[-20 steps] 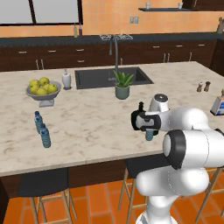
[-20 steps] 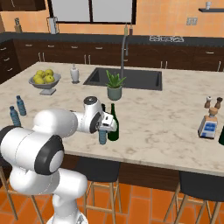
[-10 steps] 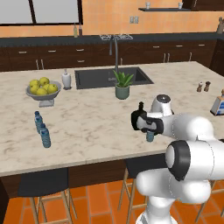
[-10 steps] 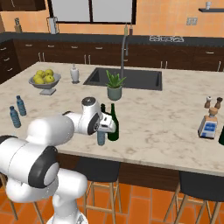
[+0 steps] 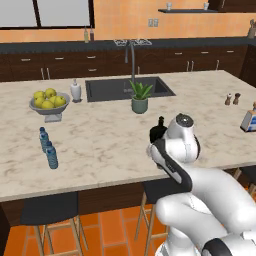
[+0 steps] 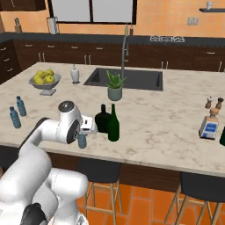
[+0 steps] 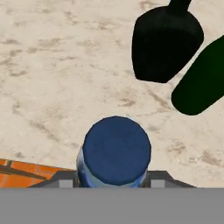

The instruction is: Move the plastic bottles in the middle to the plastics group, and the glass bottles in the middle to the glass group.

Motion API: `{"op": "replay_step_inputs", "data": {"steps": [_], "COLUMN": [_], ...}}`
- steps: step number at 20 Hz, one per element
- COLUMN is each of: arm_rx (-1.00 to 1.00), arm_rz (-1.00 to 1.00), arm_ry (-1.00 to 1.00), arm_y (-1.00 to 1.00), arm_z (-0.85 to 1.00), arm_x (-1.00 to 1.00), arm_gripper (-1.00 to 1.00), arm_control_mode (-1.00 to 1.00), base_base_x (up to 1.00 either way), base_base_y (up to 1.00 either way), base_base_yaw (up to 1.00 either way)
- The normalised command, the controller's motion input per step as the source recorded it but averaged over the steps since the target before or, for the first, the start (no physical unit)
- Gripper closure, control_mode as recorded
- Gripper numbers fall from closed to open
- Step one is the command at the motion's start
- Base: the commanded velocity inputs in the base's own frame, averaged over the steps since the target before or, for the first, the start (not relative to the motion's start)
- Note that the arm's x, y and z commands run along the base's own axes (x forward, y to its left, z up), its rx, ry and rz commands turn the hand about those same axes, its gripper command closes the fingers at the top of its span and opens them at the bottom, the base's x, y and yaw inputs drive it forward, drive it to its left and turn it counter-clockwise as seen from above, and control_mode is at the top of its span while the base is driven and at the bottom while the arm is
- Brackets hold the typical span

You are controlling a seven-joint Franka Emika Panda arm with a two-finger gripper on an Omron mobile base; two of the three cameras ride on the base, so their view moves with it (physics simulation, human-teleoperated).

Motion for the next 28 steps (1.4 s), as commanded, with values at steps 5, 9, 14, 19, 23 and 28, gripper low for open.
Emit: {"op": "replay_step_inputs", "data": {"steps": [5,9,14,19,23,28], "arm_rx": [0.05,0.03,-0.02,-0.07,-0.06,-0.02], "arm_rz": [0.32,0.34,0.33,0.35,0.17,0.09], "arm_ry": [0.0,0.0,0.05,0.19,0.0,0.0], "arm_y": [0.8,0.98,1.0,0.89,0.54,0.48], "arm_z": [0.67,0.3,0.06,0.0,-0.04,-0.04], "arm_x": [0.13,0.6,0.73,0.62,0.12,0.17], "arm_gripper": [1.0,1.0,1.0,1.0,1.0,1.0], "arm_control_mode": [-1.0,-1.0,-1.0,-1.0,-1.0,-1.0], "base_base_x": [0.0,0.0,0.0,0.0,0.0,0.0], "base_base_y": [0.0,0.0,0.0,0.0,0.0,0.0], "base_base_yaw": [0.0,0.0,0.0,0.0,0.0,0.0]}}
